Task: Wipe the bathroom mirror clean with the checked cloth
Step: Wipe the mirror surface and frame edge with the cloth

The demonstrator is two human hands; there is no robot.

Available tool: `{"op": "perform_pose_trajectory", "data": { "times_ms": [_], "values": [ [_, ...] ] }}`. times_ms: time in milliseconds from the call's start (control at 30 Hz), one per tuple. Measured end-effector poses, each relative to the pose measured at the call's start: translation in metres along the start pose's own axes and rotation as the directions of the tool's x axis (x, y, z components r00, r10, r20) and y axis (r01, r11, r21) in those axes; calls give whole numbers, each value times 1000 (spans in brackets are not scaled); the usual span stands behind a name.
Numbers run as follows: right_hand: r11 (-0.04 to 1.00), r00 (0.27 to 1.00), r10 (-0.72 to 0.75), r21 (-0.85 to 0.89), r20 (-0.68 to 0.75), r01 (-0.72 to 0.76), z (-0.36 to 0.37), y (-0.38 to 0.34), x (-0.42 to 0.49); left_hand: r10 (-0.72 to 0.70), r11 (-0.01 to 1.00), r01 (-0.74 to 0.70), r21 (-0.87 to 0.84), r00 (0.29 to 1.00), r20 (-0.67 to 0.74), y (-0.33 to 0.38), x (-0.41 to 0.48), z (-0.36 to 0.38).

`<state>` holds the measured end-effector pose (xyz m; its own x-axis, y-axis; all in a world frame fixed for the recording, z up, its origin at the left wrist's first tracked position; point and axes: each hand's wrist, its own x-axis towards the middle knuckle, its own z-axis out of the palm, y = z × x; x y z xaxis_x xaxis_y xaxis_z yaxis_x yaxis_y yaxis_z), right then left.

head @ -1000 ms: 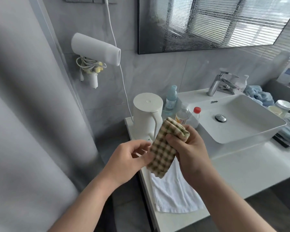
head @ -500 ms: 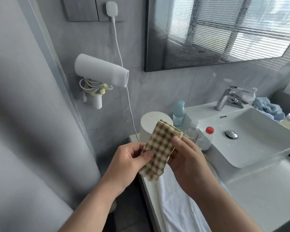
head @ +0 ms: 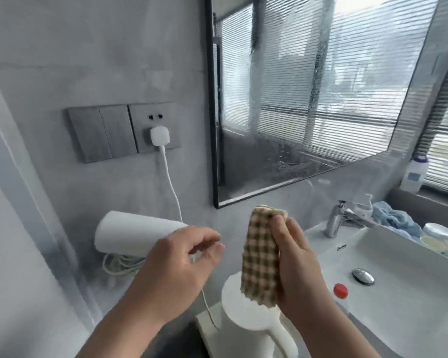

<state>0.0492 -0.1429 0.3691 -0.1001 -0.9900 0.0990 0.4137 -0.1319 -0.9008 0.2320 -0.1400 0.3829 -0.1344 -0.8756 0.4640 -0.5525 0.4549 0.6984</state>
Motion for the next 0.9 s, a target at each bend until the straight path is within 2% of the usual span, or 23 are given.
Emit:
{"op": "perform_pose_trajectory", "data": {
  "times_ms": [133,233,333,433,500,667,767,900],
  "values": [
    [983,985,-174,-52,2,173,19,-20,24,180,978,-175,114,983,-33,22,42,-20],
    [944,949,-314,-110,-19,310,24,-32,46,316,940,-299,163,944,-93,41,76,-34],
    [883,893,-450,-161,-22,442,30,-46,71,406,902,-369,224,902,-148,54,112,-45],
    [836,846,-530,-199,-50,512,39,-64,95,467,855,-394,336,868,-169,64,147,-56],
    [819,822,-562,-194,-88,539,43,-79,112,470,824,-359,438,865,-175,72,169,-64],
    [767,775,-631,-193,-47,612,53,-108,155,432,725,-233,648,887,-164,94,218,-79],
    [753,757,-653,-143,-42,642,59,-121,182,450,590,-134,796,873,-187,107,246,-85],
    [705,709,-704,-155,-37,692,78,-145,204,408,421,88,903,870,-275,137,282,-96]
  ]
}}
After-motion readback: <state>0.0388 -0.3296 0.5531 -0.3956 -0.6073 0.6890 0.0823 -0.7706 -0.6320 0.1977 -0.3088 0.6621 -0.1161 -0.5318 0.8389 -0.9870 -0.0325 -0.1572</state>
